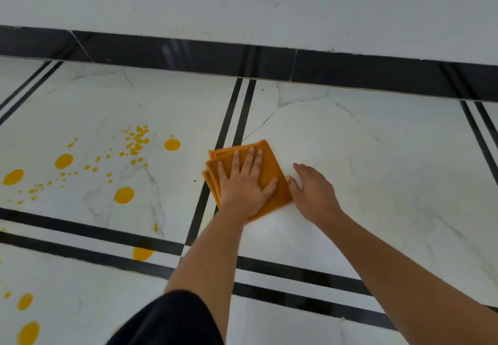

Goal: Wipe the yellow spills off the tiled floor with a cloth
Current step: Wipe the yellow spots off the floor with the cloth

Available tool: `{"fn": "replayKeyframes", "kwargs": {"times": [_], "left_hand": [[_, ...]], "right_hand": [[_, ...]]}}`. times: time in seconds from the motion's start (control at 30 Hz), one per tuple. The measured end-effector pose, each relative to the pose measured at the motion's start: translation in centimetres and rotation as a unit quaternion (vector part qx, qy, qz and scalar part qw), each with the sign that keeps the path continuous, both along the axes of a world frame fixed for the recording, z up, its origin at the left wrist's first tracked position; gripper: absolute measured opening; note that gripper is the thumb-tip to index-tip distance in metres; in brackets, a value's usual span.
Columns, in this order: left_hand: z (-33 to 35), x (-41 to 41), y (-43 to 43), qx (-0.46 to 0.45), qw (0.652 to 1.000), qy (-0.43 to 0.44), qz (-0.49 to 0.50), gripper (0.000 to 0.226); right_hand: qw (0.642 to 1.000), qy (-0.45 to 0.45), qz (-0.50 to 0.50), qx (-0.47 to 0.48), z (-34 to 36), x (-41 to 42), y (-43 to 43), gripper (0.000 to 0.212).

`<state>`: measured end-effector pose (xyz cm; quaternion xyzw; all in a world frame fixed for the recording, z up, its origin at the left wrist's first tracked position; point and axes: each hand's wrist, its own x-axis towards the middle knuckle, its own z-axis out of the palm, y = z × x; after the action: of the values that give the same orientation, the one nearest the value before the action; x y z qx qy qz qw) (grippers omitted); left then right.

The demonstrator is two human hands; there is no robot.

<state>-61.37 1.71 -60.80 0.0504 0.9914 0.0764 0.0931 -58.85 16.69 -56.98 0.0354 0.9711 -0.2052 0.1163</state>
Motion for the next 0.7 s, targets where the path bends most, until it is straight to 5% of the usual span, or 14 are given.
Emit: {"fn": "replayKeyframes", "kwargs": {"times": [0.13, 0.33, 0.47, 0.63, 0.7], "left_hand": [[0.4, -1.8, -3.1, 0.006, 0.993, -0.012, 0.114, 0.075], [-0.5, 5.6, -6.0, -0.023, 0.999, 0.024, -0.028, 0.077], [-0.2, 3.3, -6.8, -0.016, 0.989, 0.026, 0.144, 0.078], [-0.2, 11.3, -9.3, -0.018, 0.999, 0.025, -0.023, 0.075], [-0.1, 9.7, -11.3, -0.016, 0.996, 0.010, 0.085, 0.076]], "right_hand": [[0.998, 0.026, 0.051, 0.004, -0.5, 0.5, 0.3, 0.051], [0.989, 0.002, 0.144, 0.028, -1.1, 2.2, -2.0, 0.056], [0.987, 0.010, 0.157, 0.041, -2.2, 2.6, -3.3, 0.068], [0.974, 0.030, 0.211, 0.071, -2.4, 4.7, -4.7, 0.080], [0.971, 0.033, 0.230, 0.061, -2.5, 5.6, -5.2, 0.085]]}}
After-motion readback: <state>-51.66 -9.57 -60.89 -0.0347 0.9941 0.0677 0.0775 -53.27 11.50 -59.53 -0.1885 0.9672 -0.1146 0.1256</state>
